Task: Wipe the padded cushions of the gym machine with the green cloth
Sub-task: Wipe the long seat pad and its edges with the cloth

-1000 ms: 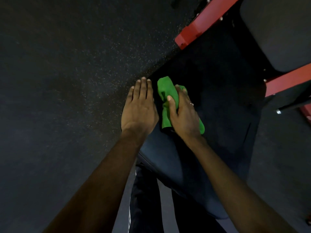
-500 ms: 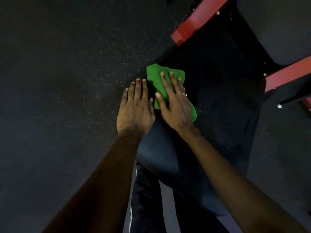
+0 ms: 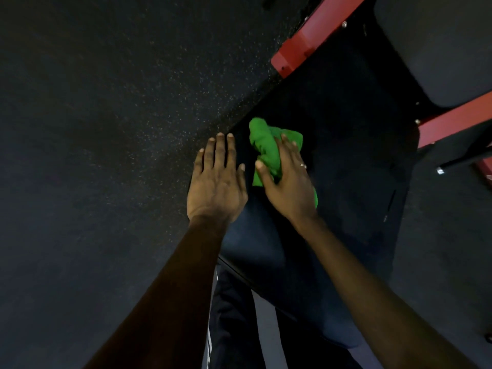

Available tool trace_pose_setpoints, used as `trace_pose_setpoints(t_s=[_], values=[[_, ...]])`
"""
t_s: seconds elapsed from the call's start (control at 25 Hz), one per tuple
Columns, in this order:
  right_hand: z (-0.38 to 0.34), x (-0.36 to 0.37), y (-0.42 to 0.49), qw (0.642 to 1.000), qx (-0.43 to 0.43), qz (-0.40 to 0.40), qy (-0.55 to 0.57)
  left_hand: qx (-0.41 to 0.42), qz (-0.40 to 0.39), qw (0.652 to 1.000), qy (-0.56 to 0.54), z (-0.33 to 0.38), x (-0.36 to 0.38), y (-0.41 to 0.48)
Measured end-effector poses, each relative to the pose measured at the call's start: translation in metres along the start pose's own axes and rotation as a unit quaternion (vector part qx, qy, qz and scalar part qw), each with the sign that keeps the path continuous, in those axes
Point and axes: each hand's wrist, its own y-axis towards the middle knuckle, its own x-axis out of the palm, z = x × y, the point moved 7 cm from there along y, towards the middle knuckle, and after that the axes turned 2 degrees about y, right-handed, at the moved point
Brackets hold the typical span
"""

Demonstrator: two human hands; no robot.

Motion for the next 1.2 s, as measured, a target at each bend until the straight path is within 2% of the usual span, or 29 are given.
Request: trace_pose_setpoints(t_s=[0.08, 0.28, 0.36, 0.56, 0.64, 0.92, 1.0, 1.12, 1.2], values=[[0.004, -0.001, 0.007, 1.000, -0.003, 0.016, -0.006, -0.004, 0.002, 1.000, 0.000, -0.001, 0.000, -0.001], [-0.001, -0.003, 0.114, 0.999, 0.045, 0.029, -0.002, -0.002, 0.014, 1.000, 0.004, 0.001, 0.001, 0.000], [-0.007, -0.006, 0.130, 0.997, 0.064, 0.039, -0.011, 0.001, 0.020, 1.000, -0.001, 0.001, 0.000, 0.000], [-0.016, -0.007, 0.037, 0.999, 0.017, 0.004, 0.042, -0.008, 0.023, 1.000, -0.012, 0.000, -0.004, -0.001], [-0.011, -0.002, 0.003, 1.000, 0.005, 0.007, 0.025, -0.008, 0.017, 1.000, -0.010, -0.001, -0.003, 0.000], [0.006, -0.011, 0.132, 0.992, 0.102, 0.068, 0.018, -0.008, 0.027, 1.000, -0.006, 0.000, -0.003, -0.001], [-0.001, -0.014, 0.137, 0.991, 0.109, 0.069, 0.023, -0.011, 0.027, 1.000, -0.006, 0.000, -0.002, 0.000], [-0.018, -0.002, 0.075, 0.999, 0.048, 0.023, 0.011, -0.007, 0.018, 1.000, -0.008, 0.000, -0.002, 0.000], [-0.016, 0.001, 0.027, 0.999, -0.003, 0.027, 0.018, -0.007, 0.015, 1.000, -0.010, 0.000, -0.001, 0.000]])
